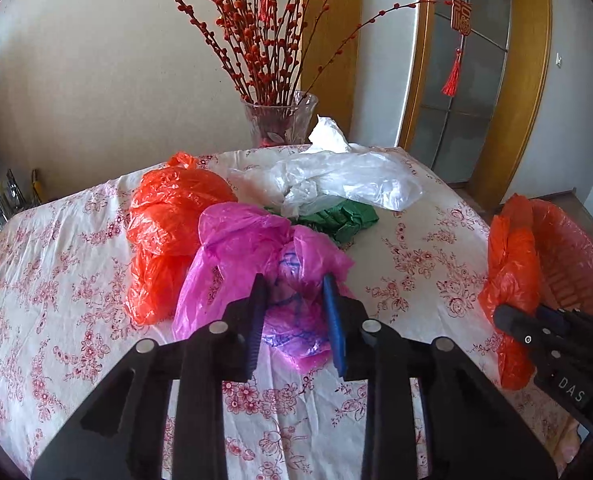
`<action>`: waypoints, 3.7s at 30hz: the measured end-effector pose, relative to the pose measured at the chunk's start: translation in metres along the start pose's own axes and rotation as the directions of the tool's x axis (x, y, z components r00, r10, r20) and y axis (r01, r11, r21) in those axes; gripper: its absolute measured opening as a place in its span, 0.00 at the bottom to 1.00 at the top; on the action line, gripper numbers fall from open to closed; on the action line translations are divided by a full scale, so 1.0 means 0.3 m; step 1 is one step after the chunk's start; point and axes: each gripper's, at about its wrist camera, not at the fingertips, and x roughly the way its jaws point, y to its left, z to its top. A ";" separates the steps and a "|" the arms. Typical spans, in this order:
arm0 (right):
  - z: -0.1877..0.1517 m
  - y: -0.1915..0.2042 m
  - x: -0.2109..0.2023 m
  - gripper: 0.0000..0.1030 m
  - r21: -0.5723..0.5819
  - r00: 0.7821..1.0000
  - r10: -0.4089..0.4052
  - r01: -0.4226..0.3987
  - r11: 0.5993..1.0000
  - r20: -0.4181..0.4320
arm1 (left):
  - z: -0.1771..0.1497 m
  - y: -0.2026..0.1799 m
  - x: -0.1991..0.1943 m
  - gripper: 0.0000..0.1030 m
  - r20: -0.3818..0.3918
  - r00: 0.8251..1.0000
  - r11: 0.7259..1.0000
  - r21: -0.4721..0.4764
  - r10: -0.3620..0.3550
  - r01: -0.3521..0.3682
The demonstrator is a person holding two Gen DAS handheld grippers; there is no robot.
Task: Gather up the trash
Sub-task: 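Hold the red-orange bag in the right gripper while the left gripper reaches for the pink bag, then lower the red-orange bag into the wastebasket with the right gripper while the left grasps the pink bag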
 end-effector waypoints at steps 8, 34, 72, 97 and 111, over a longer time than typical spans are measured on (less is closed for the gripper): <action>-0.006 0.011 -0.051 0.30 -0.021 1.000 0.012 -0.011 1.000 0.026 | -0.031 -0.020 -0.079 0.02 0.032 0.998 0.999 0.019 -0.050 0.049; -0.033 -0.009 -0.051 0.31 -0.008 1.000 0.004 -0.004 1.000 0.017 | -0.023 -0.035 -0.038 0.03 0.011 0.998 0.998 -0.010 -0.056 0.056; -0.043 -0.039 -0.150 0.30 -0.009 0.998 0.018 -0.017 1.000 0.066 | -0.004 -0.076 0.009 0.41 -0.064 0.998 0.997 0.073 -0.018 0.023; -0.031 -0.262 -0.384 0.31 0.100 0.977 -0.064 0.044 0.994 0.202 | 0.026 -0.313 -0.294 0.38 0.087 0.971 0.965 0.157 -0.225 0.209; -0.043 -0.435 -0.419 0.31 0.229 0.968 -0.114 0.062 0.972 0.223 | 0.028 -0.532 -0.199 0.07 0.031 0.947 0.929 0.207 -0.320 0.307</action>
